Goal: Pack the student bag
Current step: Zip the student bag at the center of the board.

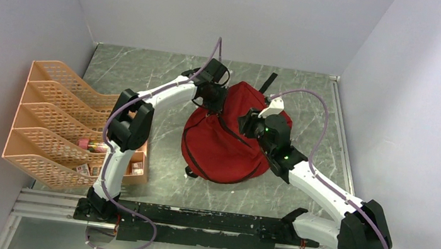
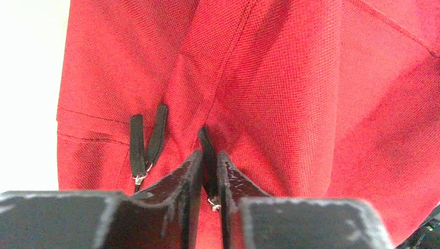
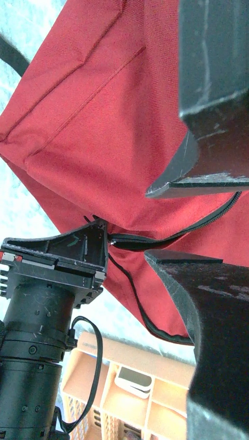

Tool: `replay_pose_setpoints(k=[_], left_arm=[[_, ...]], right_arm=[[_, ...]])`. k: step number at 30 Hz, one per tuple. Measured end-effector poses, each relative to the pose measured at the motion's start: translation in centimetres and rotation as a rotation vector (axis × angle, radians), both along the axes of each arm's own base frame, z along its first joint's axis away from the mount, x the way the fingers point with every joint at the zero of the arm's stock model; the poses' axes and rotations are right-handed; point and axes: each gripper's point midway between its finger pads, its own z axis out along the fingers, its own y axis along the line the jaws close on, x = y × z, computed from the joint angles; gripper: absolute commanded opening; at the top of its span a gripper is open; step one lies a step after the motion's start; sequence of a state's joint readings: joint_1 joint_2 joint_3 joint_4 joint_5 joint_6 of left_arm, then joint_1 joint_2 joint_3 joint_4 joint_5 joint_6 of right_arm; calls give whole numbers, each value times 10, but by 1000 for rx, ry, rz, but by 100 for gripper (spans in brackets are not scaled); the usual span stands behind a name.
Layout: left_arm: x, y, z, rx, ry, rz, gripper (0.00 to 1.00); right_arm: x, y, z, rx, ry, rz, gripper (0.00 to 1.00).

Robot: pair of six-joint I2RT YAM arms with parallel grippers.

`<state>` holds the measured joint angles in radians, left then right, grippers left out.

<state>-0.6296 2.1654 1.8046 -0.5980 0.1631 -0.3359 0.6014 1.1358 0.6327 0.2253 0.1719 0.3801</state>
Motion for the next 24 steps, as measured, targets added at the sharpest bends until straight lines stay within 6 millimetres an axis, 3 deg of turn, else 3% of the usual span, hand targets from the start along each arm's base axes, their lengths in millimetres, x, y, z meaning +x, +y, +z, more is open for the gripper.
replay_pose_setpoints(k=[4,14,24], left_arm=[[-1,-1,0,0,-1,-10,8],[2,-6,8,-43,-21,-1,5],[6,-4,63,-210,-128,58,5]], right_arm=[[0,0,0,-1,1,0,45],[-2,-1,-5,-7,12,-1,45],[-2,-1,-5,-6,14,3,45]])
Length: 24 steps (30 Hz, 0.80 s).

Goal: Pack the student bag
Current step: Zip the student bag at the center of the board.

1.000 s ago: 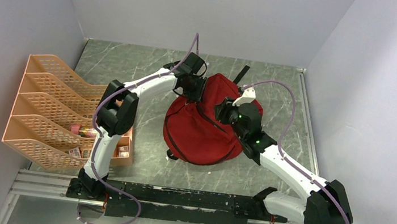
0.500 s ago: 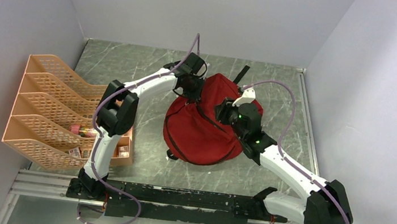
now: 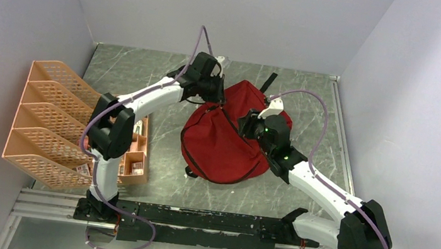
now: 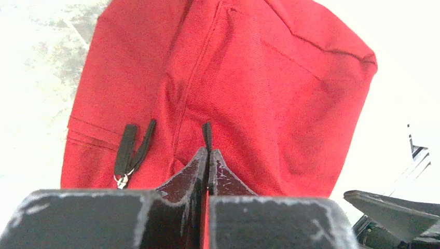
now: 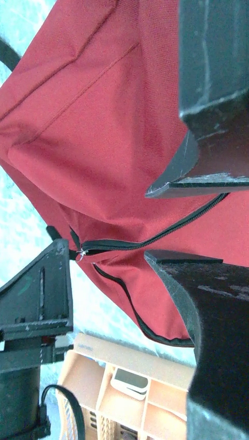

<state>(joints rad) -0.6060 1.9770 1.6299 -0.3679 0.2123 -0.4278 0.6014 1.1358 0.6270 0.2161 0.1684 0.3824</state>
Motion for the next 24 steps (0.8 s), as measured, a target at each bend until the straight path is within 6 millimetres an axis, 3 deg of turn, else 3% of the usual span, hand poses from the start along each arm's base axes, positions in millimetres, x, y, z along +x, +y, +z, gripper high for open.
replay_pose_setpoints(k=[4,11,24], left_arm=[[1,8,10,-38,-24,24,5],[-9,20,5,-76,-19,49,5],[-18,11,24,-249,-35,71,5]], right_arm=[[-1,4,-2,13,11,16,45],[1,22,-20,37,62,77,45],[42,73,-25,58,47,196,48]])
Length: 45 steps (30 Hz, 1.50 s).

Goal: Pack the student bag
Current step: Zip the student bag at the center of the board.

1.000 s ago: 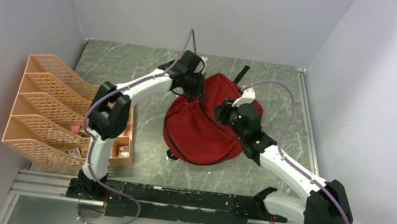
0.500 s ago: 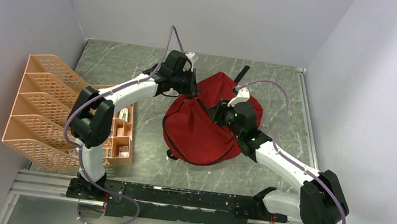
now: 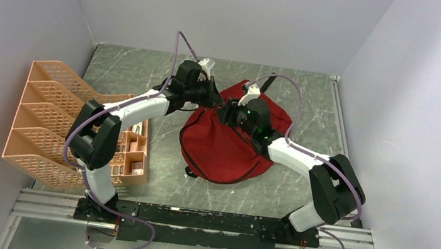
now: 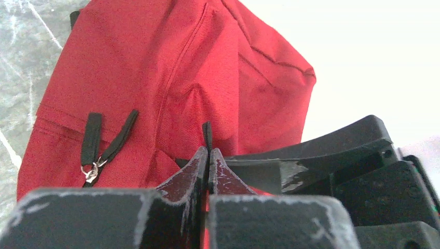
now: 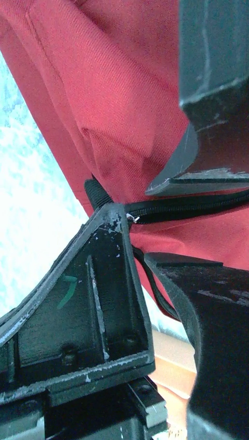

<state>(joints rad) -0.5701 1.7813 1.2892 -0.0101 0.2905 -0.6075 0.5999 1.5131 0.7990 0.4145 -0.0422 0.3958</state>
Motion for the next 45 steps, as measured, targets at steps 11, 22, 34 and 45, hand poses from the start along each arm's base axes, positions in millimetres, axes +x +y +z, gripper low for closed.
replay_pose_setpoints(k=[11,22,34,45], left_arm=[[-4,-4,2,-69,11,7,5],[-2,-2,7,-77,0,10,16],[-2,-2,16,-81,-7,9,30],[-2,-3,17,-78,-1,9,8]], right_arm=[[13,11,-11,-2,-20,18,46],[19,16,-7,33,-70,23,0],[4,17,-8,74,-163,106,0],[0,21,-4,78,-188,149,0]])
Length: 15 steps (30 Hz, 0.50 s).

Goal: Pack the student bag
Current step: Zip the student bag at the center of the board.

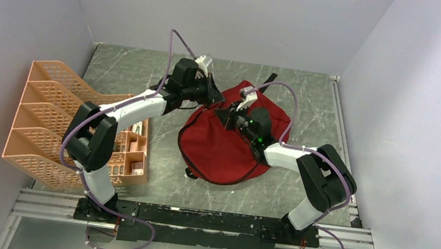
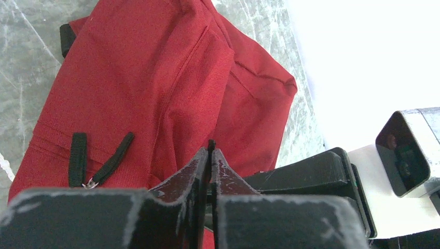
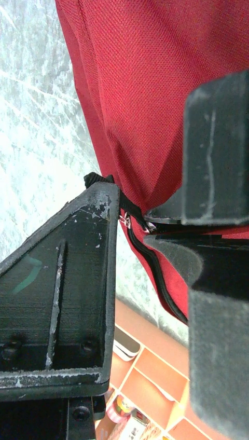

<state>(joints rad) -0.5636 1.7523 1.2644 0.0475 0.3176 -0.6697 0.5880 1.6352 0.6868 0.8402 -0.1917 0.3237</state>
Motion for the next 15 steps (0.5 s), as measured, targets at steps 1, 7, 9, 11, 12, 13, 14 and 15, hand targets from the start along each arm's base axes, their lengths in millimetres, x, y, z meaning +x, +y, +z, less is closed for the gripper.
replay_pose_setpoints(k=[1,7,9,11,12,13,14,15], left_arm=[[0,0,0,1,-2,-1,6],[0,0,0,3,-5,-1,5],[1,0,1,8,-16,-5,5],[2,0,1,13,-24,-8,5],[2,1,1,15,-27,-10,5],[2,1,2,16,-31,-11,5],[2,1,3,15,-36,-12,5],[2,1,4,14,-41,-13,5]], right_arm=[[0,0,0,-2,-2,1,0],[-2,0,-1,-7,-14,10,9],[-2,0,0,-8,-18,12,24],[-3,-1,1,-6,-19,13,36],[-4,0,3,-2,-19,15,39],[-4,0,5,2,-21,16,41],[-5,0,7,6,-24,17,42],[-5,0,9,9,-25,17,43]])
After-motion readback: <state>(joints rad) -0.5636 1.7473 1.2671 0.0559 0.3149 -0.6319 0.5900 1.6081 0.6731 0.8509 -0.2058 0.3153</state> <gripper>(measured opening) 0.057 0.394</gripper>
